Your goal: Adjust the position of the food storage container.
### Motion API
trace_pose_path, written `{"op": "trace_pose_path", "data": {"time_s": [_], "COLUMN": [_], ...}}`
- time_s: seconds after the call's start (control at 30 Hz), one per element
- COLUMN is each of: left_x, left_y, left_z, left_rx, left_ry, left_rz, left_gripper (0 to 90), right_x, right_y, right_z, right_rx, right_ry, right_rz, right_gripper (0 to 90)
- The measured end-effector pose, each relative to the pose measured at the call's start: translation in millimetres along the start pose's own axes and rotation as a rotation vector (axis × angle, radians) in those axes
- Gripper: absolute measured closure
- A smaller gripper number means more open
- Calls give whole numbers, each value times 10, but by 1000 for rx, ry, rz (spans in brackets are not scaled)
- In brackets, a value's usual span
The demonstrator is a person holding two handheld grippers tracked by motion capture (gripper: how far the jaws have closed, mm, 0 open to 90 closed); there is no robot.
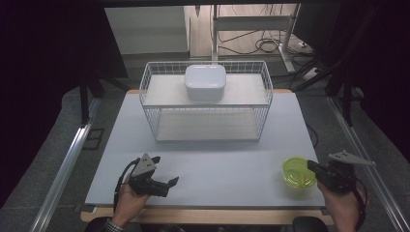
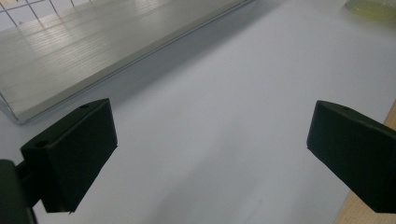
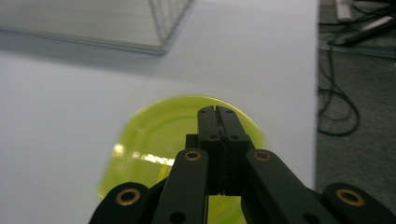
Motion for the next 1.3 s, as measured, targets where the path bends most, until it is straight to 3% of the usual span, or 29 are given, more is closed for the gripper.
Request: {"op": "trace_pose_path", "data": {"time_s": [0.2,0.33,0.53,0.9,1.3], "left_x": [-17,-27,-44,-66,-77], "left_y": [-15,-21,-39,-76,-91], "left_z": [0,6,4,-4,-9], "left_rx": [-8,-14,-19,-36,-43], "left_ry": [6,15,20,37,41], "left_rz": [8,8,12,17,19], "left_gripper": [15,15,15,15,15], "right_x": [-21,-65,-127,-151,-234], "right_y": [-240,-342,-447,-358,-114], "right_z": [74,114,174,260,306], "right_rx": [-23,-25,-48,-61,-42], "right_ry": [13,24,52,90,134], "right_rz": [86,117,117,82,-1], "right_gripper": [900,900,900,900,898]}}
Point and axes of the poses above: each handheld gripper's, and its own axes: x roughly backward along the jaws, z roughly out of its underside, y roughly to its left, the point moved 3 cm from there along -x, roughly forward along the jaws, and after that the axes turned 13 degrees about -x, right-handed, at the moved point
